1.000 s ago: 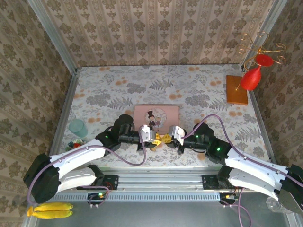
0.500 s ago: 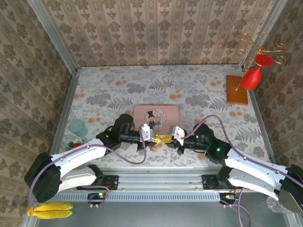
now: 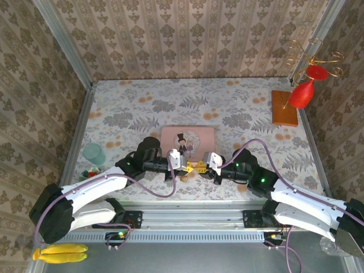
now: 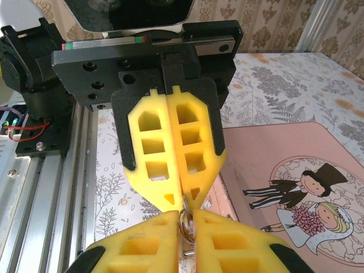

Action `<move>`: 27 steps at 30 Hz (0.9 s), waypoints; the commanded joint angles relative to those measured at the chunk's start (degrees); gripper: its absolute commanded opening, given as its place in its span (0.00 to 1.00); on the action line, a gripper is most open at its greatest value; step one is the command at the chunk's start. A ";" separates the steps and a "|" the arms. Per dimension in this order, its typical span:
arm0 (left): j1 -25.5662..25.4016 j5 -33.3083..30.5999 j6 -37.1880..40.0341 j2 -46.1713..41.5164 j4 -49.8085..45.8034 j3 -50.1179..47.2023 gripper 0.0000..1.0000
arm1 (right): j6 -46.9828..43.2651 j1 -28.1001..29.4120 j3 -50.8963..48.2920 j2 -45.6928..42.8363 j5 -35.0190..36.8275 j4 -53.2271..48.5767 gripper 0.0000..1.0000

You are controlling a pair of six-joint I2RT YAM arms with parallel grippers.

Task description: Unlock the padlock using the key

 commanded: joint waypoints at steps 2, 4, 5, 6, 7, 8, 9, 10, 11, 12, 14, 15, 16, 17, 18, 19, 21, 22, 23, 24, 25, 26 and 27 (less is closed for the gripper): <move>-1.14 5.11 1.85 -0.34 -2.14 0.41 0.00 | -0.83 -0.19 1.88 1.86 -0.54 -1.75 0.16; -1.38 5.24 2.52 -0.09 -3.31 0.87 0.00 | -0.85 -0.24 2.25 2.56 -1.15 -2.06 0.16; -1.41 5.16 2.51 -0.07 -3.47 0.96 0.00 | -1.04 -0.17 2.40 2.81 -1.28 -2.31 0.16; -1.52 5.23 2.55 -0.07 -3.48 0.92 0.00 | -1.18 -0.22 2.51 3.03 -1.44 -2.59 0.16; -1.52 5.24 2.52 -0.16 -3.24 0.88 0.00 | -1.38 -0.24 2.67 3.30 -1.51 -2.93 0.17; -1.60 5.24 2.55 -0.24 -3.14 0.79 0.00 | -1.49 -0.19 2.71 3.52 -1.70 -3.19 0.17; -1.55 5.28 2.55 -0.27 -3.17 0.79 0.00 | -1.63 -0.22 2.80 3.65 -1.89 -3.32 0.17; -1.60 5.33 2.60 -0.27 -3.21 0.87 0.00 | -1.66 -0.17 2.87 3.82 -2.05 -3.42 0.17; -1.69 5.46 2.63 -0.23 -3.34 0.95 0.00 | -1.66 -0.24 2.96 3.97 -2.16 -3.59 0.17; -1.72 5.57 2.60 -0.17 -3.42 0.96 0.00 | -1.60 -0.20 2.98 4.07 -2.37 -3.60 0.17; -1.76 5.87 2.68 -0.07 -3.56 1.13 0.00 | -1.44 -0.21 3.15 4.42 -2.91 -3.48 0.18; -1.83 5.99 2.73 0.00 -3.58 1.14 0.00 | -1.48 -0.16 3.28 4.68 -3.04 -3.46 0.17; -1.87 6.12 2.81 0.02 -3.61 1.22 0.00 | -1.55 -0.20 3.48 5.08 -3.00 -3.72 0.18; -1.93 6.26 2.88 0.02 -3.74 1.25 0.00 | -1.72 -0.16 3.67 5.43 -2.97 -3.89 0.18; -1.96 6.26 2.90 0.02 -3.83 1.32 0.00 | -1.77 -0.16 3.82 5.72 -2.79 -3.99 0.18; -1.94 6.26 2.99 -0.07 -3.89 1.32 0.00 | -1.87 -0.13 3.87 5.97 -2.70 -4.19 0.18; -1.94 6.30 2.99 -0.16 -3.94 1.34 0.00 | -2.12 -0.17 4.08 6.37 -2.64 -4.37 0.19; -2.00 6.46 2.99 -0.16 -3.98 1.37 0.00 | -2.14 -0.12 4.20 6.50 -2.69 -4.38 0.18; -2.06 6.57 2.99 -0.17 -3.99 1.41 0.00 | -2.16 -0.13 4.30 6.64 -2.61 -4.48 0.17; -2.13 6.64 2.99 -0.16 -3.95 1.42 0.00 | -2.23 -0.10 4.34 6.73 -2.67 -4.56 0.17; -2.21 6.65 2.99 -0.13 -4.00 1.41 0.00 | -2.36 -0.16 4.32 6.85 -2.73 -4.56 0.17; -2.20 6.66 2.94 -0.16 -3.97 1.41 0.00 | -2.42 -0.11 4.46 7.06 -2.76 -4.67 0.17; -2.22 6.52 2.98 -0.16 -3.93 1.41 0.00 | -2.62 -0.16 4.49 7.25 -2.75 -4.90 0.17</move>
